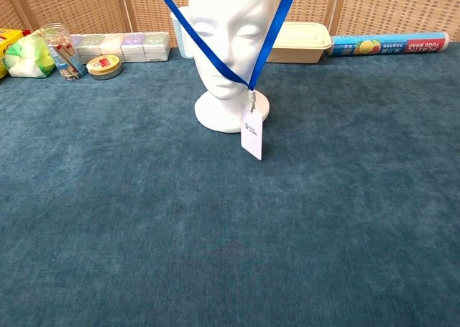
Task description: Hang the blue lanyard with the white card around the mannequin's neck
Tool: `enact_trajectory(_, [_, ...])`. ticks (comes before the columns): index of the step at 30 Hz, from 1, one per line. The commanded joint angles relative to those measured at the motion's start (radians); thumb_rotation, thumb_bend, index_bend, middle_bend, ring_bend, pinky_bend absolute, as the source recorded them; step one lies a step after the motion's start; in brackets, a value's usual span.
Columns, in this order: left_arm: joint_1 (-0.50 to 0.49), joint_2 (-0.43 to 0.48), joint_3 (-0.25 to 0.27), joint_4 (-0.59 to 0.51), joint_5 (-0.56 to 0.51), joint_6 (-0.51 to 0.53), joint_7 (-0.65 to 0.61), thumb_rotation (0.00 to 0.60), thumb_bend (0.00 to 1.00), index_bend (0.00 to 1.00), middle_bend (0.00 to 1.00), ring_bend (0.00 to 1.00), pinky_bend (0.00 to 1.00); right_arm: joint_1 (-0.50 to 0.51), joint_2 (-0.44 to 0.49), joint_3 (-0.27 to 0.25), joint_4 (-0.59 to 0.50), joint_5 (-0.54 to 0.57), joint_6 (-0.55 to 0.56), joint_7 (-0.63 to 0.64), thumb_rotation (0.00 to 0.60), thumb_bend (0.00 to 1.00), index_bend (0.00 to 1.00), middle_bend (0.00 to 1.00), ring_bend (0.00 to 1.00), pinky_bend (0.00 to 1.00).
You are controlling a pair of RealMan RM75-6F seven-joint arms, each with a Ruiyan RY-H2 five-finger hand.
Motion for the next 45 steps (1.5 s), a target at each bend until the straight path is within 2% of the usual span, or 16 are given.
enact_trajectory(1, [-0.018, -0.028, 0.001, 0.049, 0.000, -0.004, -0.021, 0.559, 0.48, 0.67, 1.00, 1.00, 1.00, 0.022, -0.016, -0.005, 0.048, 0.015, -0.015, 0.003, 0.518, 0.60, 0.69, 1.00, 1.00, 1.00])
enact_trajectory(12, [-0.061, -0.082, -0.004, 0.151, -0.004, -0.013, -0.040, 0.562, 0.47, 0.67, 1.00, 1.00, 1.00, 0.066, -0.051, -0.013, 0.175, 0.045, -0.064, 0.028, 0.517, 0.60, 0.69, 1.00, 1.00, 1.00])
enact_trajectory(30, [-0.094, -0.150, 0.022, 0.264, -0.028, -0.042, -0.028, 0.565, 0.45, 0.67, 1.00, 1.00, 1.00, 0.144, -0.103, -0.073, 0.321, 0.112, -0.154, -0.032, 0.512, 0.60, 0.67, 1.00, 1.00, 1.00])
enact_trajectory(34, [-0.097, -0.158, 0.029, 0.279, -0.033, -0.050, -0.022, 0.566, 0.39, 0.65, 1.00, 1.00, 1.00, 0.156, -0.106, -0.088, 0.338, 0.119, -0.164, -0.056, 0.514, 0.58, 0.60, 1.00, 1.00, 1.00])
enact_trajectory(37, [-0.097, -0.157, 0.040, 0.282, -0.048, -0.067, 0.000, 0.540, 0.32, 0.53, 0.98, 1.00, 1.00, 0.171, -0.103, -0.103, 0.358, 0.145, -0.188, -0.085, 0.479, 0.56, 0.52, 0.98, 1.00, 1.00])
enact_trajectory(39, [-0.097, -0.150, 0.051, 0.270, -0.066, -0.084, 0.026, 0.530, 0.29, 0.45, 0.91, 0.96, 1.00, 0.182, -0.098, -0.125, 0.370, 0.161, -0.203, -0.117, 0.402, 0.55, 0.47, 0.93, 1.00, 1.00])
enact_trajectory(40, [-0.096, -0.146, 0.054, 0.264, -0.074, -0.088, 0.037, 0.526, 0.28, 0.43, 0.86, 0.92, 0.99, 0.186, -0.097, -0.133, 0.374, 0.169, -0.209, -0.130, 0.383, 0.54, 0.46, 0.92, 1.00, 1.00])
enact_trajectory(45, [-0.093, -0.130, 0.063, 0.242, -0.099, -0.104, 0.061, 0.520, 0.25, 0.33, 0.62, 0.57, 0.75, 0.194, -0.087, -0.157, 0.365, 0.197, -0.208, -0.160, 0.346, 0.51, 0.41, 0.77, 1.00, 1.00])
